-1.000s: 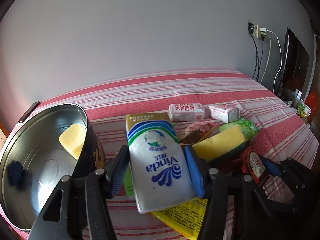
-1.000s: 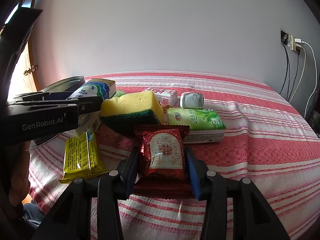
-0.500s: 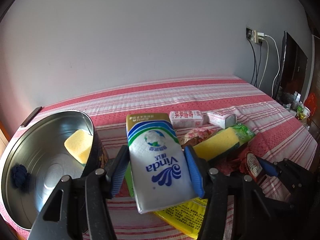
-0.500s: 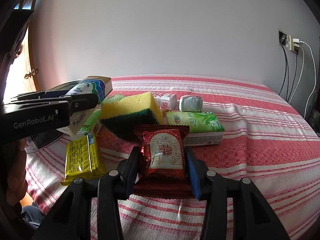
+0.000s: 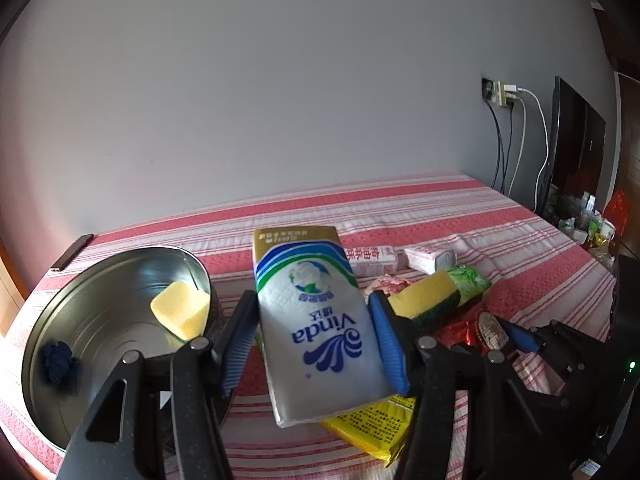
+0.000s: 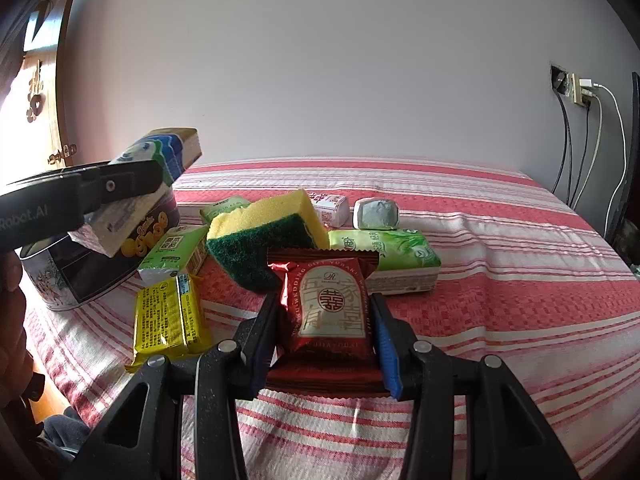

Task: Organize objects
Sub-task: 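Grasp the white Vinda tissue pack with the left gripper while the right grasps the red snack packet, then carry the Vinda pack in the left gripper while the right carries the red packet over the tin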

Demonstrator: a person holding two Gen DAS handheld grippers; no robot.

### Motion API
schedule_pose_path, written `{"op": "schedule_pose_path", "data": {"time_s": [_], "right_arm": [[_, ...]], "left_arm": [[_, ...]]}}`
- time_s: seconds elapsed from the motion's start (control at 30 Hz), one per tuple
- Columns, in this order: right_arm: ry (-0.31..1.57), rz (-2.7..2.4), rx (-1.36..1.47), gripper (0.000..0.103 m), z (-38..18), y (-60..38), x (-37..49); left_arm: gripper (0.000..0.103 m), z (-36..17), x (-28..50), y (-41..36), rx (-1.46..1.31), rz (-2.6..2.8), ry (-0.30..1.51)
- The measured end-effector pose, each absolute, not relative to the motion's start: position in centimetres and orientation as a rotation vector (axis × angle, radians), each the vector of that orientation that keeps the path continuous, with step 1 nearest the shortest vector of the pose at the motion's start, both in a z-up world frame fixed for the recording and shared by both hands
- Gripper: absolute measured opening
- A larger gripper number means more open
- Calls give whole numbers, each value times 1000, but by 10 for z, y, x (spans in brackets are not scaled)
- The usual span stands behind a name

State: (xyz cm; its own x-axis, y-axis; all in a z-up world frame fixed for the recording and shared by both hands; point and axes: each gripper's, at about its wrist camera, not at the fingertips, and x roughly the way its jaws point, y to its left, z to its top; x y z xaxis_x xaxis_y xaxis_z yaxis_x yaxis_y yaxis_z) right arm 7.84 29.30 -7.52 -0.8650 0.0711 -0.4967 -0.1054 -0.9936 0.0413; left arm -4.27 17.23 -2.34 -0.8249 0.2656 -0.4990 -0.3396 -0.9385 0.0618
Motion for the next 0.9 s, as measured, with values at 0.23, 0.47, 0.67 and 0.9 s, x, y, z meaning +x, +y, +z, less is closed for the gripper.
{"op": "schedule_pose_path", "data": {"time_s": [0.23,0.47,0.67,0.9], "right_arm": [[93,2937,-734,47,-61,286,92],[80,2951,-691,47,-48,280,100],[69,2959,-668,47,-41,277,101],[63,2979,-640,47,-33,273,101]], "left_arm": [[56,-15,-33,163,-669,2735,189],[56,-8,-27,152,-638,2751,160],[56,-5,-26,141,-630,2759,126],[56,-3,-25,126,-628,2774,94]]}}
